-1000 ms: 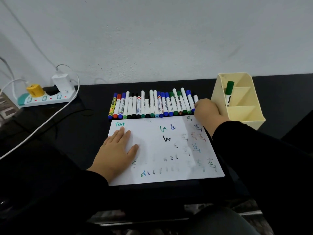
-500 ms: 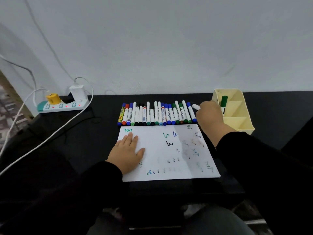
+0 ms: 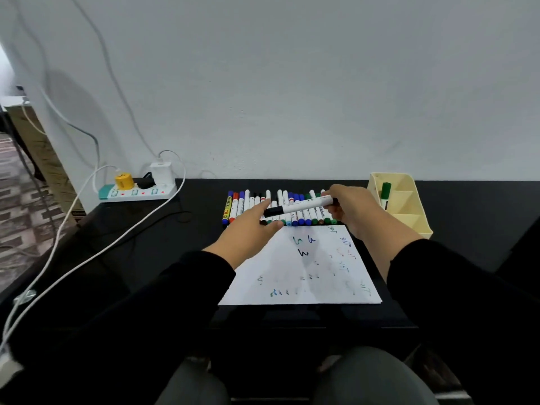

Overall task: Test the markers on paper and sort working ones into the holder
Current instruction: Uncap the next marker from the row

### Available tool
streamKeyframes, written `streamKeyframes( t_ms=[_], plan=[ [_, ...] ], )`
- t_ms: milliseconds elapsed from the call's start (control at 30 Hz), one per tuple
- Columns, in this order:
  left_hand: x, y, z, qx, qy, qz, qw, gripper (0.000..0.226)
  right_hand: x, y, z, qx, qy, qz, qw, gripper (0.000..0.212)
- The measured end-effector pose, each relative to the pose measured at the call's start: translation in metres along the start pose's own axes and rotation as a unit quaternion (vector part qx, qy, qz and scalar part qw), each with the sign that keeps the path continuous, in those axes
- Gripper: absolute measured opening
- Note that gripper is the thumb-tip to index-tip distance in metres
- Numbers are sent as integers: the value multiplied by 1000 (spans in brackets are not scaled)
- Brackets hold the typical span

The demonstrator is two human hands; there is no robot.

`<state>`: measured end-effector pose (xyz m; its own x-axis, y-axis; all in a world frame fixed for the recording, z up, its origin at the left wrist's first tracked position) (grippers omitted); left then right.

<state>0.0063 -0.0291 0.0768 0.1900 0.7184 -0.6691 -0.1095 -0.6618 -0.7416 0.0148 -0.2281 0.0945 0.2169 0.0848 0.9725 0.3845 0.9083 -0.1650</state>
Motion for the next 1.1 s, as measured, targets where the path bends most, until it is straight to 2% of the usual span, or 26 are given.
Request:
streamKeyframes(
  t_ms=[100,200,433,533,633,767,867,1033,1100],
  plan=[
    [4,-10,11,-3,-21,100,995,45,-1,15,10,29,-2,-46,999,24],
    [8,-18,17,-8,-25,166,986,32,-7,38,18,65,27,-146,987,22],
    [17,-29,22,-27,-10,149,988,24,-32,91,39,119,152,-168,967,39],
    [12,-31,21,-28,34,4,999,23,-27,103,42,115,127,-147,974,36],
    [10,-35,15,-33,83,-186,979,33,-21,105,38,113,92,-137,980,35],
    [9,-40,10,-22,114,-265,957,31,-16,104,36,154,66,-128,978,36],
    [3,-39,10,-11,109,-219,970,34,-10,101,34,150,52,-125,979,30],
    [11,-36,11,38,20,-11,999,34,-7,104,35,161,33,-149,975,30],
    [13,-34,13,40,8,2,999,33,-9,108,36,157,39,-152,975,30]
  ],
)
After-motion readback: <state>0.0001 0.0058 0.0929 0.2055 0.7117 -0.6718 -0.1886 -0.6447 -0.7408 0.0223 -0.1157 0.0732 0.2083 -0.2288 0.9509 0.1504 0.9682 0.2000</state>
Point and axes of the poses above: each hand's wrist, its own z-axis away from the middle knuckle, its own y-axis out of the palm, x = y × z, the point moved 5 cm from there along -z, towards the middle knuckle, and after that the axes turned 1 degree about -x, right-handed, at the moved point
